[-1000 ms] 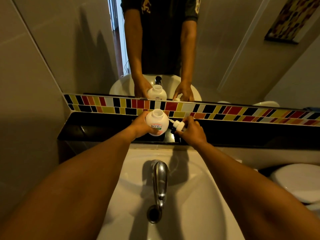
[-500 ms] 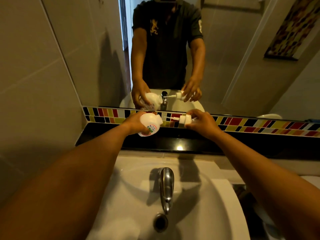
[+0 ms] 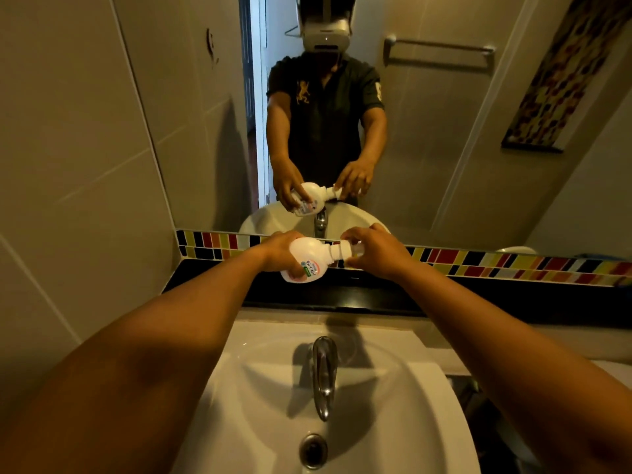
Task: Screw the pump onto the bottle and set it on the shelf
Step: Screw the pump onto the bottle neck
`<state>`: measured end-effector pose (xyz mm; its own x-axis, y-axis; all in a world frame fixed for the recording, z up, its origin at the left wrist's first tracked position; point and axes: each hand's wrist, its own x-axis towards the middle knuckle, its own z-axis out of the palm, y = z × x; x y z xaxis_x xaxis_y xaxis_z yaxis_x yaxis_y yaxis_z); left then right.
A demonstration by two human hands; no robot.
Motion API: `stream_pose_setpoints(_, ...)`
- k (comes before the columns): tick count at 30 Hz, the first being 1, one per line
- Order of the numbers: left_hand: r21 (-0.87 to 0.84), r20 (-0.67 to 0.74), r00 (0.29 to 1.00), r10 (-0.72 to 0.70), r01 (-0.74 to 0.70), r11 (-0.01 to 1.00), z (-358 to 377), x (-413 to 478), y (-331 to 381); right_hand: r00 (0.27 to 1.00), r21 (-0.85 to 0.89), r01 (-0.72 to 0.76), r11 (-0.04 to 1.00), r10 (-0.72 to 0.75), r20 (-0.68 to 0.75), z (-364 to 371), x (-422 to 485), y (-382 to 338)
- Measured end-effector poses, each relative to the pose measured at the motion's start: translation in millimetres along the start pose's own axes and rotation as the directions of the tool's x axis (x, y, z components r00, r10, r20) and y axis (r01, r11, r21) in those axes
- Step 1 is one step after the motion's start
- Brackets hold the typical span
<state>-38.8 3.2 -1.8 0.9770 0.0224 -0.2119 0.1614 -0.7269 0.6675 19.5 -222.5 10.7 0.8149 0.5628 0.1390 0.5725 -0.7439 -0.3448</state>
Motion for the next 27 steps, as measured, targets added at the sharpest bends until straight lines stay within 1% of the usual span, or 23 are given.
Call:
stream_pose_setpoints(8,-0.023,0.003,0.999,0.032,-0.032,0.999,1,-16,11,0.995,-0.124,0.099,0.987,-0.099,0.006,-6,-3,-13)
stream_pose_setpoints(11,-0.042,0.010,1.000,0.026,-0.026,0.999,3,-20,13,0.994,-0.113,0.110,0.988,-0.110,0.009,-6,-3,-14)
stream_pose_setpoints(14,-0.071,0.004,1.000,0.017,-0.017,0.997,4,-22,12,0.997,-0.053,0.082,0.995,-0.081,0.013,-8,-2,-13)
stream_pose_setpoints(17,-0.105,0.004,1.000,0.016,-0.016,0.994,5,-24,11,0.999,0.058,0.033,0.998,-0.035,0.023,-11,-2,-14)
stream_pose_setpoints(20,-0.153,-0.002,1.000,0.016,-0.017,0.988,7,-25,8,0.999,0.261,-0.033,0.965,0.035,-0.003,-13,-3,-13)
stream_pose_setpoints(23,-0.221,-0.015,1.000,0.000,-0.003,0.975,8,-22,4,0.989,0.489,-0.113,0.865,0.146,-0.030,-9,-2,-8)
stream_pose_setpoints(27,-0.263,-0.014,1.000,0.008,-0.012,0.965,9,-20,6,0.969,0.724,-0.176,0.667,0.246,0.009,-1,-4,-4)
